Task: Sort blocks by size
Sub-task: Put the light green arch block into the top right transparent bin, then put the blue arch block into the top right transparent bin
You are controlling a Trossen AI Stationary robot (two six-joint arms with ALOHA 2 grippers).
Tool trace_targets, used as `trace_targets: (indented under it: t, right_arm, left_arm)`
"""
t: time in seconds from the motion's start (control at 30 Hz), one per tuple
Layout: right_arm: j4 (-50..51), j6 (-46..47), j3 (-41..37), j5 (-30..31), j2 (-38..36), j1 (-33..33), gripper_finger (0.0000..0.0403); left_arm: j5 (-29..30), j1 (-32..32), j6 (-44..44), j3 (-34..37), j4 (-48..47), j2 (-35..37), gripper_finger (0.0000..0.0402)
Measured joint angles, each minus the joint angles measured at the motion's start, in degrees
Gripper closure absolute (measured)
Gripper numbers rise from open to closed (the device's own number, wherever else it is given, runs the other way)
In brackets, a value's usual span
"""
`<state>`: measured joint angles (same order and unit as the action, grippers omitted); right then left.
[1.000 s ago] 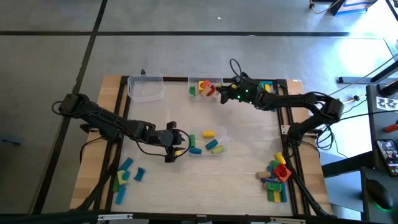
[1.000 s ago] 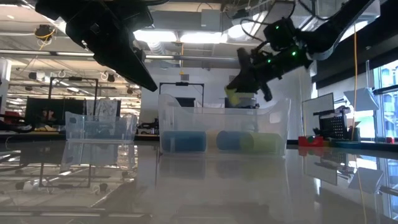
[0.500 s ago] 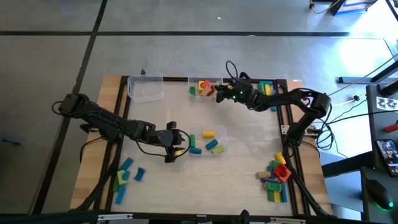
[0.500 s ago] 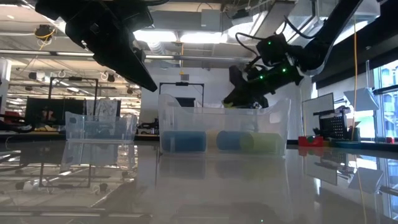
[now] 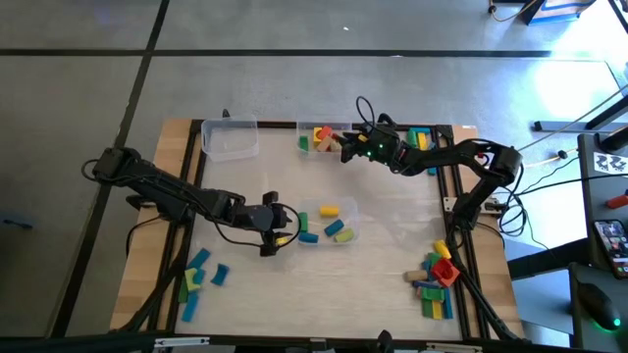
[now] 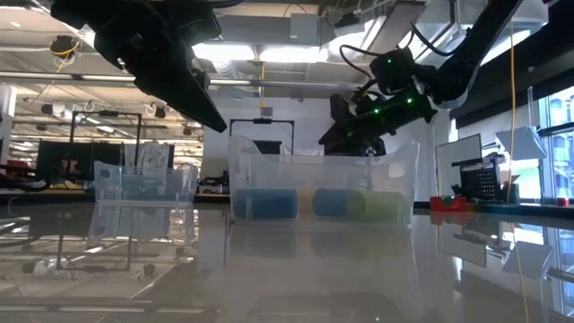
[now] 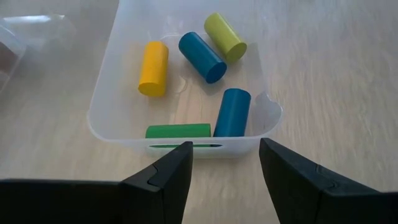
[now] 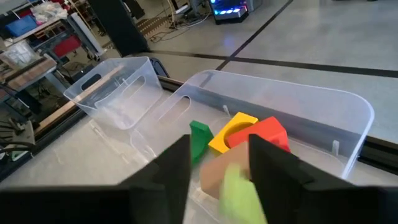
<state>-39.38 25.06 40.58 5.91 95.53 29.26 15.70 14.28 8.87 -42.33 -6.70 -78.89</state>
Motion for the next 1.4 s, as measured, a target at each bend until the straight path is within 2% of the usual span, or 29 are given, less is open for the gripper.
trace_targets:
  t: [0.13, 0.27, 0.47, 0.7, 0.87, 1.07, 1.23, 1.4]
  right_arm:
    - [0.00, -0.04, 0.00, -0.04, 0.00, 0.00, 0.0188]
    - [0.00, -1.40, 0.00, -1.01, 0.00, 0.00, 0.0164]
    - [0.78, -4.04, -0.02, -4.66, -1.21, -0.04, 0.0158]
    - [8.04, -6.66, -0.04, -9.11, -7.78, -2.14, 0.0157]
    - [14.60, -10.18, -0.06, -7.94, -12.16, -8.47, 0.0157]
    - [15.52, -12.13, -0.07, -5.50, -13.09, -19.16, 0.0157]
    - [15.72, -13.94, -0.07, 0.31, -12.94, -28.10, 0.0157]
    - [15.58, -15.35, -0.07, 7.01, -12.92, -34.72, 0.0157]
  left_arm:
    - [0.00, 0.04, 0.23, 0.00, -0.10, 0.00, 0.0219]
    - [0.02, 0.67, 0.19, 0.00, -0.48, 0.00, 0.0219]
    - [-0.01, 2.26, -0.04, 0.00, -1.05, 0.94, 0.0219]
    - [0.00, 4.34, 1.21, -0.53, -6.55, 7.27, 0.0219]
    - [-0.03, 5.40, 1.75, -0.55, -8.88, 9.97, 0.0219]
    - [-0.02, 5.49, 0.90, -0.55, -8.24, 10.32, 0.0219]
    - [-2.97, 6.42, -0.28, -0.55, -12.32, 10.89, 0.0219]
    - [-7.53, 9.89, 2.14, -0.57, -21.34, 12.40, 0.0219]
